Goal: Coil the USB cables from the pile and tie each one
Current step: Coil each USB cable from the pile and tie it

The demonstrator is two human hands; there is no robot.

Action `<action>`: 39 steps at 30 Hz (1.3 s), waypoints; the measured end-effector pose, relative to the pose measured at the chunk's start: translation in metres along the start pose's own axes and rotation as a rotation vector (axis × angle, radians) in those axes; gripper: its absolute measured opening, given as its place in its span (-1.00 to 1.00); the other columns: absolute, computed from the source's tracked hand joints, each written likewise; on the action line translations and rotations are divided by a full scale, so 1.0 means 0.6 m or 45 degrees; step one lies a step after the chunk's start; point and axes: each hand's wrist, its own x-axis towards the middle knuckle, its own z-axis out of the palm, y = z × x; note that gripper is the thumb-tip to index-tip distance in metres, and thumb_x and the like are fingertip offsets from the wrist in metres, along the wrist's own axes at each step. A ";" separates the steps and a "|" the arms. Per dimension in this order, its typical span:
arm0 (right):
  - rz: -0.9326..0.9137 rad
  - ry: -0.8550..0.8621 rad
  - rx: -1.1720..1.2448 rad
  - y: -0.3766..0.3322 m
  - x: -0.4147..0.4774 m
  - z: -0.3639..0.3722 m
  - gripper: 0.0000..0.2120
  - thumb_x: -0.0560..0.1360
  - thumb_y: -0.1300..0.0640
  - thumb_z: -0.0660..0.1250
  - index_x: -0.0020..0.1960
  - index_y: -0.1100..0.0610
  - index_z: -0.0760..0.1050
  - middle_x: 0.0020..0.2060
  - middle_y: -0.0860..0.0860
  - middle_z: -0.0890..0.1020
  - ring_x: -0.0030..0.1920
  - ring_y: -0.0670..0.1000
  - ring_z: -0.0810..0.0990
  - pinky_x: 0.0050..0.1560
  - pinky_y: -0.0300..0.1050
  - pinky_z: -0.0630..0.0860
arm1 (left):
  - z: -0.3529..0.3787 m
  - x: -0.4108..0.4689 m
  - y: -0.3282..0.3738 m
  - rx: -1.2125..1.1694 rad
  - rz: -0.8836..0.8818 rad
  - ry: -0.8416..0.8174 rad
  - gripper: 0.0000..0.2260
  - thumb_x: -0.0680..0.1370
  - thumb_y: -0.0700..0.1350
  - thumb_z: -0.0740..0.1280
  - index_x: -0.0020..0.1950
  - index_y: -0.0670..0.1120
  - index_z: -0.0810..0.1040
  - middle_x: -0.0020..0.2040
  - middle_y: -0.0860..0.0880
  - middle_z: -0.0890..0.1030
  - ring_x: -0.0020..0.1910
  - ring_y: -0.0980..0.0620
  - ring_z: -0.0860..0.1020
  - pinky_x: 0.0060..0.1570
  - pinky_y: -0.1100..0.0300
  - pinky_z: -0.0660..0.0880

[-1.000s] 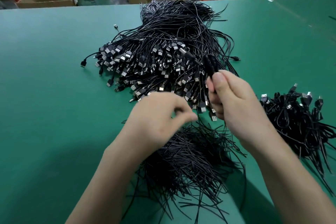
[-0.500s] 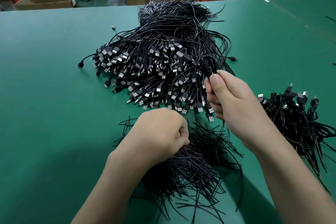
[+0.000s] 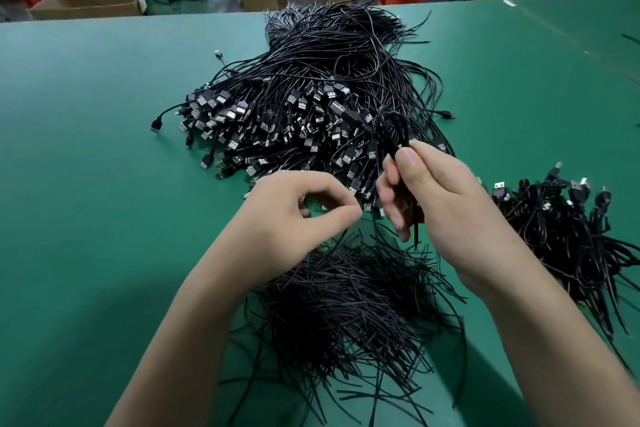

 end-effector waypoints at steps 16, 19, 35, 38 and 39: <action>0.089 -0.250 0.176 -0.019 -0.010 0.024 -0.68 0.74 0.12 0.04 -0.07 0.27 0.41 -0.14 0.04 0.69 -0.39 0.06 0.55 -0.43 -0.04 0.47 | 0.011 0.007 0.003 -0.444 -0.068 0.210 -0.81 0.63 -0.11 0.41 -0.15 0.08 0.73 -0.30 -0.10 0.65 -0.23 0.15 0.61 -0.13 0.35 0.53; 0.086 -0.186 0.291 -0.018 -0.008 0.035 -0.67 0.73 0.15 0.04 -0.04 0.37 0.39 -0.19 0.11 0.63 -0.37 0.07 0.55 -0.41 -0.07 0.53 | 0.023 0.006 0.013 -0.599 -0.044 0.201 -0.77 0.68 -0.19 0.33 -0.15 -0.13 0.67 -0.39 -0.02 0.56 -0.41 0.07 0.58 -0.26 0.33 0.55; -0.146 0.321 0.027 -0.006 -0.003 0.032 -0.64 0.71 0.00 0.06 -0.20 -0.10 0.47 -0.08 0.02 0.68 -0.25 0.07 0.59 -0.40 -0.08 0.45 | 0.023 0.007 0.003 -0.642 -0.242 0.112 -0.92 0.58 -0.16 0.46 -0.01 -0.04 0.76 -0.18 -0.08 0.76 -0.22 0.06 0.72 -0.19 0.31 0.60; -0.146 0.356 -0.171 -0.002 0.000 0.022 -0.69 0.71 0.00 0.05 -0.11 0.07 0.43 -0.02 -0.13 0.68 -0.20 0.13 0.65 -0.34 0.03 0.50 | 0.019 0.006 0.003 -0.566 -0.183 0.267 -0.88 0.59 -0.17 0.46 0.07 0.00 0.75 -0.16 -0.05 0.76 -0.19 0.06 0.72 -0.11 0.27 0.63; -0.158 0.333 -0.207 -0.002 0.000 0.021 -0.70 0.71 0.00 0.05 -0.11 0.06 0.43 -0.05 -0.11 0.68 -0.21 0.08 0.66 -0.32 -0.02 0.48 | 0.020 0.005 0.005 -0.555 -0.159 0.304 -0.86 0.59 -0.18 0.46 0.10 0.00 0.74 -0.16 -0.05 0.76 -0.19 0.05 0.72 -0.08 0.28 0.63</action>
